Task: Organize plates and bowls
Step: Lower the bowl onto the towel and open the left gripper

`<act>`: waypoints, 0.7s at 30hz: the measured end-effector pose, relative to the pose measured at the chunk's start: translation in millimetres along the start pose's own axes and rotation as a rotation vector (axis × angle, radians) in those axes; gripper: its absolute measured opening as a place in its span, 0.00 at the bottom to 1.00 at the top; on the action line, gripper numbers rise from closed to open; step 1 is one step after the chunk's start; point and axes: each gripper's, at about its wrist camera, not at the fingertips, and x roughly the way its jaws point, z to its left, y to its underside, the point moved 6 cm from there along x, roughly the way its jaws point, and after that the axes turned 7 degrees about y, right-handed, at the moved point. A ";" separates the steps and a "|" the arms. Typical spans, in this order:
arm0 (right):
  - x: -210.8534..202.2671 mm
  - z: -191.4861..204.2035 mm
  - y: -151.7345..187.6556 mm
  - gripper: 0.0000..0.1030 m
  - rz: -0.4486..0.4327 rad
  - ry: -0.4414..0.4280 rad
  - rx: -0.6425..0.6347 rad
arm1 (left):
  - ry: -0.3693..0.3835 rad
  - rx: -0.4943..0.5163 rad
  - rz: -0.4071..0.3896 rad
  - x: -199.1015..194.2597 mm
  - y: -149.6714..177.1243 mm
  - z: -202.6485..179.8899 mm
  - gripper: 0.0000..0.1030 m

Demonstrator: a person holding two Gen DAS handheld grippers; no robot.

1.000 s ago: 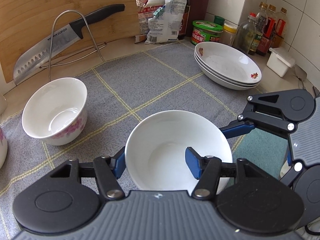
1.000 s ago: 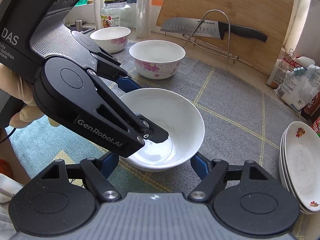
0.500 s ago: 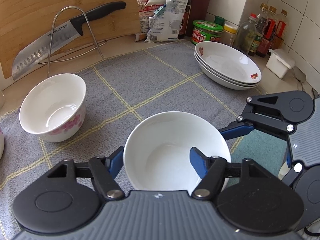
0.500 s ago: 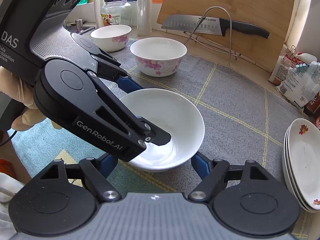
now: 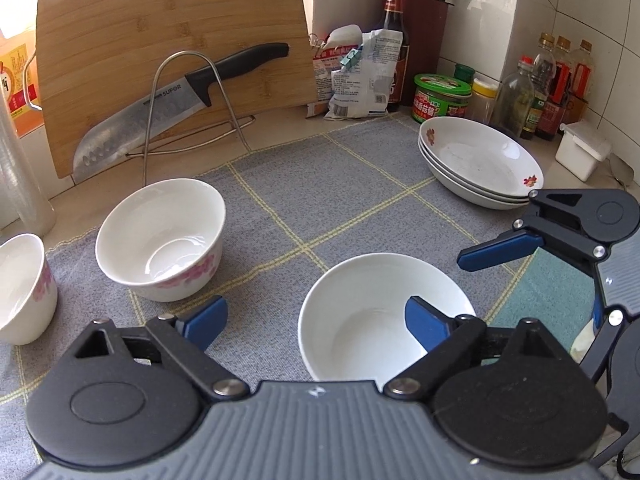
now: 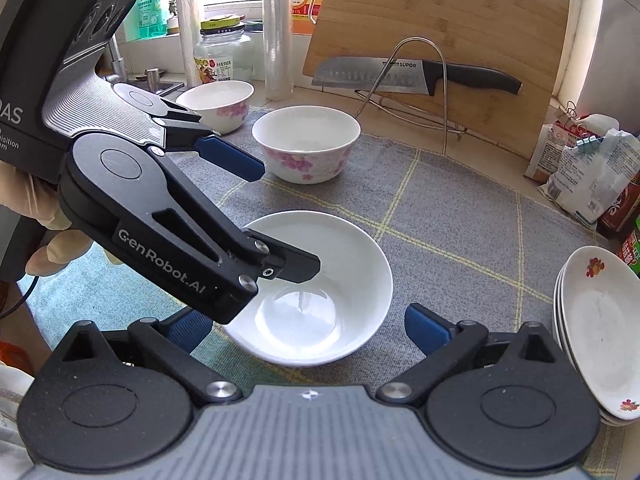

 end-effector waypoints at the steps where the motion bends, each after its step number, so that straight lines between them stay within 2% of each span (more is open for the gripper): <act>1: -1.4 0.4 -0.8 1.00 -0.004 0.004 -0.001 | -0.009 -0.004 -0.008 -2.2 -0.6 1.9 0.93; 12: -2.0 -2.1 -13.9 1.00 -0.026 0.022 -0.001 | -0.121 -0.083 -0.086 -22.1 -2.2 36.9 0.93; 16: -0.2 -4.1 -20.3 1.00 -0.034 0.019 0.011 | -0.162 -0.073 -0.081 -22.0 1.6 46.7 0.93; 21: 6.1 -8.6 -30.4 1.00 -0.022 0.029 0.024 | -0.168 -0.069 -0.070 -18.5 6.8 57.8 0.93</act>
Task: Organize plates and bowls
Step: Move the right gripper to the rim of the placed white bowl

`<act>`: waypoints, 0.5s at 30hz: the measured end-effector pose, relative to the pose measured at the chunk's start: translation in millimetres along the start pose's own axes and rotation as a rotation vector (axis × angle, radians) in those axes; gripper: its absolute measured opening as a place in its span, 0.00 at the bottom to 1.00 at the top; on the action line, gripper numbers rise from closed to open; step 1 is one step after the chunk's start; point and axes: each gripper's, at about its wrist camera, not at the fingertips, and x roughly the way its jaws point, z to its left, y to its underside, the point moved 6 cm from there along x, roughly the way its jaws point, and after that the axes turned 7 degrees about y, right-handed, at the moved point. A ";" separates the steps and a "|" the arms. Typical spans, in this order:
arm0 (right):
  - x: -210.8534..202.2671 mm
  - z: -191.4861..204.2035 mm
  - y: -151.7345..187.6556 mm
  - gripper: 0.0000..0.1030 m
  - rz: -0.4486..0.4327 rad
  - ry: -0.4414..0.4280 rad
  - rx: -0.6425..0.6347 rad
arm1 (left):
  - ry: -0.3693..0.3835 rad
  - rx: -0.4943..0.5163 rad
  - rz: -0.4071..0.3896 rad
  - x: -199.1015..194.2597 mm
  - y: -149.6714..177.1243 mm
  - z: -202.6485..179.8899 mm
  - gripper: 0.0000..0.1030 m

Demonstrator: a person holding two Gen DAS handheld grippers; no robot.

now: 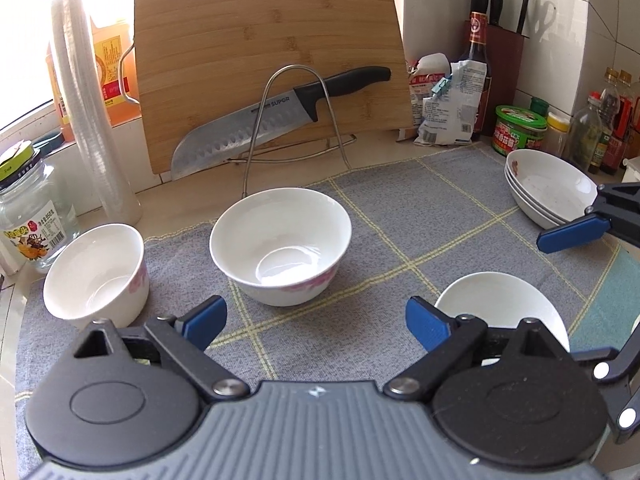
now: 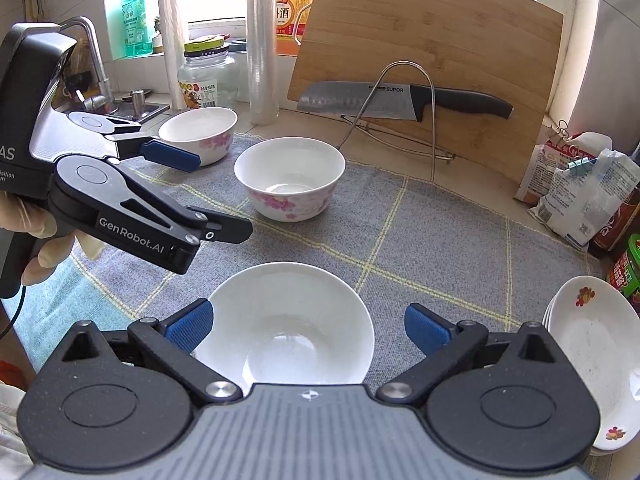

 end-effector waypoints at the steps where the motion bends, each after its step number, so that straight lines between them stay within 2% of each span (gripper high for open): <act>1: 1.5 -0.6 -2.0 1.00 0.004 0.002 -0.003 | -0.004 0.002 0.001 1.4 1.3 2.1 0.93; 10: 16.0 -10.9 -23.9 1.00 0.011 0.020 0.000 | -0.030 0.028 0.013 22.5 7.0 16.2 0.93; 15: 28.1 -14.0 -38.2 1.00 0.019 0.002 0.008 | -0.040 0.039 0.015 35.5 8.7 22.4 0.93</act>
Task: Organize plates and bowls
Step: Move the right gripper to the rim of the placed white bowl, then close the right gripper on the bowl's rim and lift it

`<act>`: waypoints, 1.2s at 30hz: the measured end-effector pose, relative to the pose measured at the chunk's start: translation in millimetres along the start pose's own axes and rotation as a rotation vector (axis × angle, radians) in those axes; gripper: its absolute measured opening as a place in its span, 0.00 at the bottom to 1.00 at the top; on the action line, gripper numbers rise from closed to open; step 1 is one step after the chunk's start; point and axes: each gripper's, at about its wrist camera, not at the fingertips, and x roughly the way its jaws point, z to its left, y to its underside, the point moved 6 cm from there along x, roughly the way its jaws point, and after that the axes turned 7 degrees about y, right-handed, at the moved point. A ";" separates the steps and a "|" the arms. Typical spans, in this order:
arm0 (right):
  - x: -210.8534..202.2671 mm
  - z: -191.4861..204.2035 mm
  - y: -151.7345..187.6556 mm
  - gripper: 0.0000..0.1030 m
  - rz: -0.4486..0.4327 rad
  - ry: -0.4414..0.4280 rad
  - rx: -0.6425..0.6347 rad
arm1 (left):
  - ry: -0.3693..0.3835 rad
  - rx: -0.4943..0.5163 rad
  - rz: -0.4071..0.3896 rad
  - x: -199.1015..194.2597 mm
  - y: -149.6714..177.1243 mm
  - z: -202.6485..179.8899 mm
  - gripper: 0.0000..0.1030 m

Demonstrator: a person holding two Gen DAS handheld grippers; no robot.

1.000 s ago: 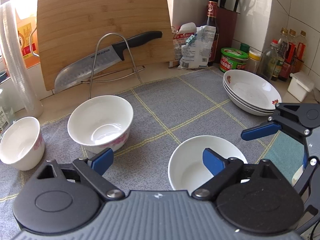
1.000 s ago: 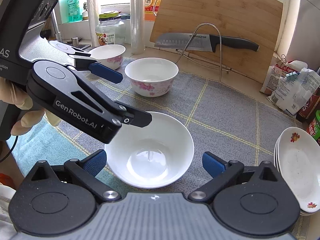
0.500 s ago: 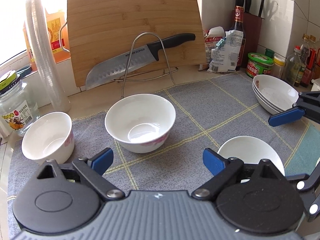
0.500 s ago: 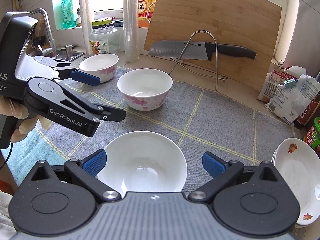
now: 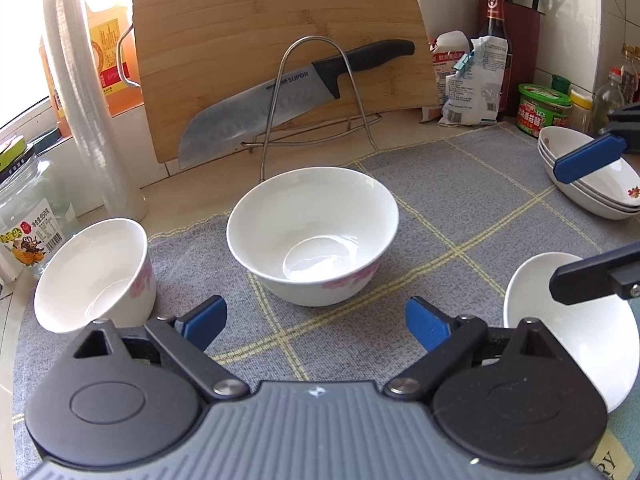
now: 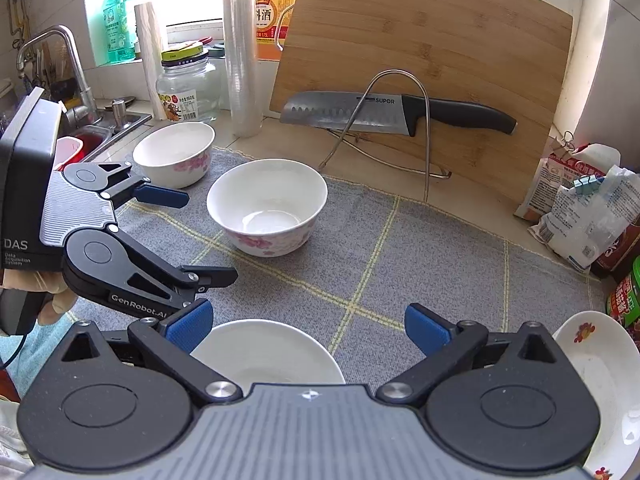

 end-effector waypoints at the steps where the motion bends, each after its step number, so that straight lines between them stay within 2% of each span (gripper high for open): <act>1: 2.3 0.2 -3.0 1.00 0.000 0.001 -0.006 | 0.000 0.001 0.001 2.0 -0.1 1.6 0.93; 10: 31.5 6.7 -37.0 1.00 0.004 -0.024 -0.056 | -0.002 -0.002 -0.013 15.5 -4.4 9.8 0.93; 25: 83.1 16.3 -72.4 0.98 0.044 -0.099 -0.043 | 0.009 0.032 -0.027 29.2 -10.2 10.6 0.93; 36: 117.1 16.3 -77.5 0.84 0.105 -0.107 -0.022 | 0.021 0.041 -0.035 34.5 -11.6 14.5 0.93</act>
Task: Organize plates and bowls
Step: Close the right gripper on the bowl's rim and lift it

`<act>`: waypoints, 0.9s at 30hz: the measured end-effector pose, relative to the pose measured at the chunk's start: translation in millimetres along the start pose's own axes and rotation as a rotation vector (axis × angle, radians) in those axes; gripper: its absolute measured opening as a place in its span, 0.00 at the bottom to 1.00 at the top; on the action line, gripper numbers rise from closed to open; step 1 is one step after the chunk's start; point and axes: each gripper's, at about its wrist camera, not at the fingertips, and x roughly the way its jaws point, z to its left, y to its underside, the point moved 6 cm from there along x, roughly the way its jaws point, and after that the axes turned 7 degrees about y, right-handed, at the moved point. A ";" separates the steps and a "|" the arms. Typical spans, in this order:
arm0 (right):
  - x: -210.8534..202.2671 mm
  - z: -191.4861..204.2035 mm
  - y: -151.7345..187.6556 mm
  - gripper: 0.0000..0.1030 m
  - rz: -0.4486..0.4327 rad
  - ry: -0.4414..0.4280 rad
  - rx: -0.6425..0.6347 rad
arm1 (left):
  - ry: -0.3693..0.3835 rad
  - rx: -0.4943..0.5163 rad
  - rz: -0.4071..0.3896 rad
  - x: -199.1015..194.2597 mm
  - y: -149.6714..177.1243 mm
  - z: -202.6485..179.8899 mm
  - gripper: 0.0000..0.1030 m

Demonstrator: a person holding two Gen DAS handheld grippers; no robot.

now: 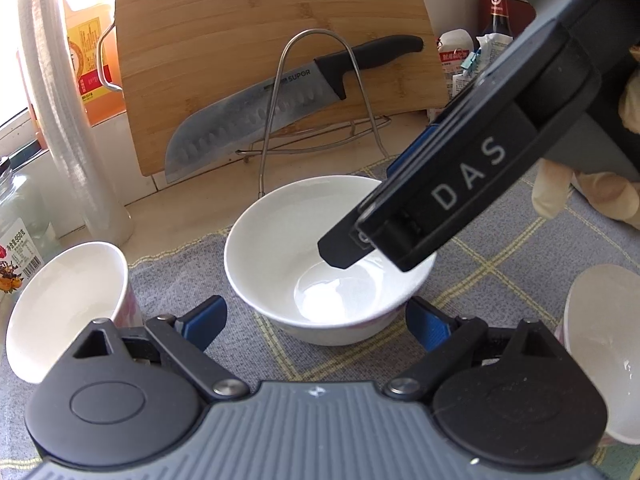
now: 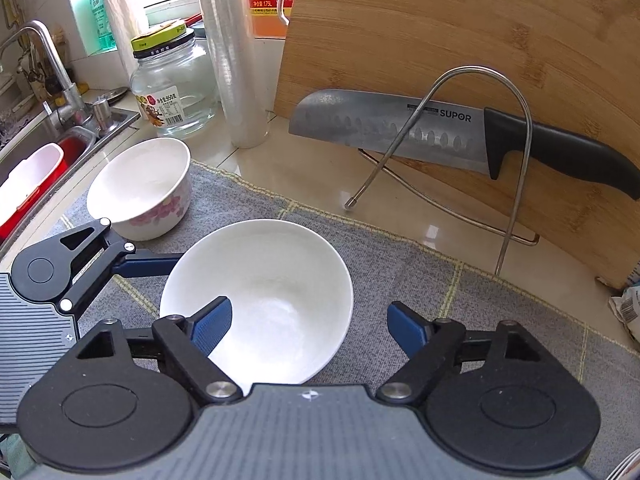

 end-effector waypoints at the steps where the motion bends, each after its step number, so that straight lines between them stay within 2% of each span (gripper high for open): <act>1: 1.5 0.2 -0.1 0.83 0.004 -0.002 -0.001 | 0.000 0.005 -0.004 0.1 -0.6 -0.1 0.93; 11: 9.4 3.0 -1.6 0.74 0.013 -0.033 0.009 | 0.020 0.014 -0.029 -1.9 -3.7 -2.3 0.92; 27: 10.6 3.5 -2.4 0.67 0.003 -0.062 0.025 | 0.067 0.008 -0.064 -3.0 -8.2 -2.8 0.90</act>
